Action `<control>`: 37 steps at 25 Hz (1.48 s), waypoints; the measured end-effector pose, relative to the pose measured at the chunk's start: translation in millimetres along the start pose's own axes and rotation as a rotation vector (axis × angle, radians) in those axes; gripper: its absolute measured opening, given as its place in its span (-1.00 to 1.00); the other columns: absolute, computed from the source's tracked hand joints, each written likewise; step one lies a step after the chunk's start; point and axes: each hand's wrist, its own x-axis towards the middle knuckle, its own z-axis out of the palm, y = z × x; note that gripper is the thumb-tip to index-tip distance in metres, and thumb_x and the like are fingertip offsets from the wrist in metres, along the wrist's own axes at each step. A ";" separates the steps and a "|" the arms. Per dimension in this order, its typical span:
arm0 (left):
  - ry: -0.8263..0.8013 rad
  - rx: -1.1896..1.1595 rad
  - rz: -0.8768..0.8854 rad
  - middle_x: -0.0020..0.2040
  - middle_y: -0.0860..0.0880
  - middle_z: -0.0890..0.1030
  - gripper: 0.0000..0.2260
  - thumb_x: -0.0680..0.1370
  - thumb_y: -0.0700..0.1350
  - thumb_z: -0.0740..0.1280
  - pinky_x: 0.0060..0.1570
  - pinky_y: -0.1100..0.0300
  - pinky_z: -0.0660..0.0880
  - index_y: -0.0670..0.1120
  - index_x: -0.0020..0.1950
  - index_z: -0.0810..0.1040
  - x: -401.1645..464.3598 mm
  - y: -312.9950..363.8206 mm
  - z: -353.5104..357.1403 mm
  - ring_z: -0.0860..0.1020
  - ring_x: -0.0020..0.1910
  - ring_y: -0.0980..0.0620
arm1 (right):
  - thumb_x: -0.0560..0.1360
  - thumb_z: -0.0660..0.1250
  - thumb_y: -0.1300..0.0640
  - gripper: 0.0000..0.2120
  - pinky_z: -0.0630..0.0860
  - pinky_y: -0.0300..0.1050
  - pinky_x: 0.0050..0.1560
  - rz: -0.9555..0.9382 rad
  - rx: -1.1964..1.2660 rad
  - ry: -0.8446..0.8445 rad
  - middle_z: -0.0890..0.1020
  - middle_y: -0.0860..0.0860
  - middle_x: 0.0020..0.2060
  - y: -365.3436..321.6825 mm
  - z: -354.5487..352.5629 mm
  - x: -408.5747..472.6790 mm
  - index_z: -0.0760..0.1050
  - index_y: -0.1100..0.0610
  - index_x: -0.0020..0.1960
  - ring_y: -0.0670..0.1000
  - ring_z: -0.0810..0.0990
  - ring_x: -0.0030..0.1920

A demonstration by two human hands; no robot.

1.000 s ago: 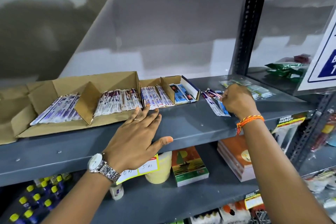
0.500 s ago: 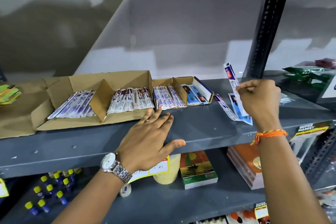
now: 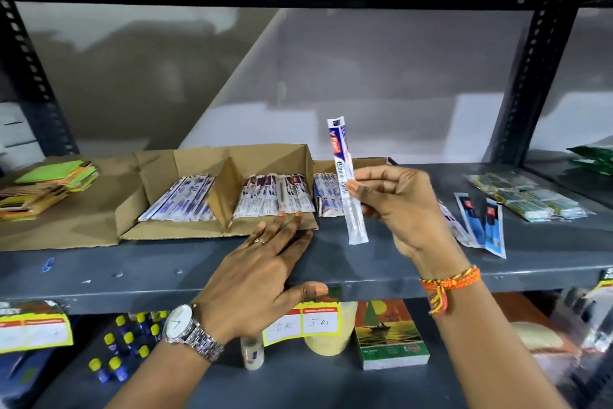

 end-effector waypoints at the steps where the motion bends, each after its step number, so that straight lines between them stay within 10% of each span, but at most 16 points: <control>1: 0.002 -0.002 -0.021 0.66 0.00 -0.12 -0.09 0.45 0.55 -0.28 0.50 0.17 -0.27 0.03 0.64 0.01 -4.8 -3.9 -2.2 -0.21 0.61 0.03 | 0.41 0.51 0.34 -0.85 0.50 -0.33 -0.46 0.003 0.004 -0.030 0.72 0.04 -0.35 -1.9 11.2 -0.8 0.64 0.31 -0.02 -0.17 0.62 -0.45; 18: 0.066 0.013 -0.157 0.63 -0.03 0.16 -0.18 0.53 0.51 -0.06 0.55 0.04 0.04 -0.01 0.60 0.21 -43.7 -24.4 -4.2 0.06 0.61 -0.02 | 0.37 0.52 0.37 -0.84 0.56 -0.32 -0.39 -0.067 0.106 -0.209 0.75 -0.01 -0.36 -19.0 71.2 -6.5 0.64 0.16 -0.13 -0.14 0.68 -0.38; 29: 0.041 0.059 -0.167 0.65 0.04 0.06 -0.13 0.49 0.54 -0.19 0.46 0.17 0.12 0.02 0.62 0.11 -42.0 -21.6 -7.1 -0.06 0.61 0.06 | 0.31 0.56 0.30 -0.82 0.69 -0.04 -0.01 -0.105 -0.985 -0.212 0.72 0.10 -0.14 25.6 139.3 110.7 0.67 0.20 -0.10 0.10 0.71 -0.07; 37: 0.043 0.044 -0.170 0.65 0.01 0.10 -0.18 0.52 0.52 -0.12 0.45 0.12 0.22 0.01 0.62 0.13 -42.1 -22.3 -6.3 0.02 0.61 0.04 | 0.32 0.58 0.16 -0.76 0.46 -0.23 -0.15 -0.143 -1.116 -0.246 0.72 0.07 -0.05 44.2 155.1 112.2 0.68 0.17 -0.04 0.09 0.66 -0.02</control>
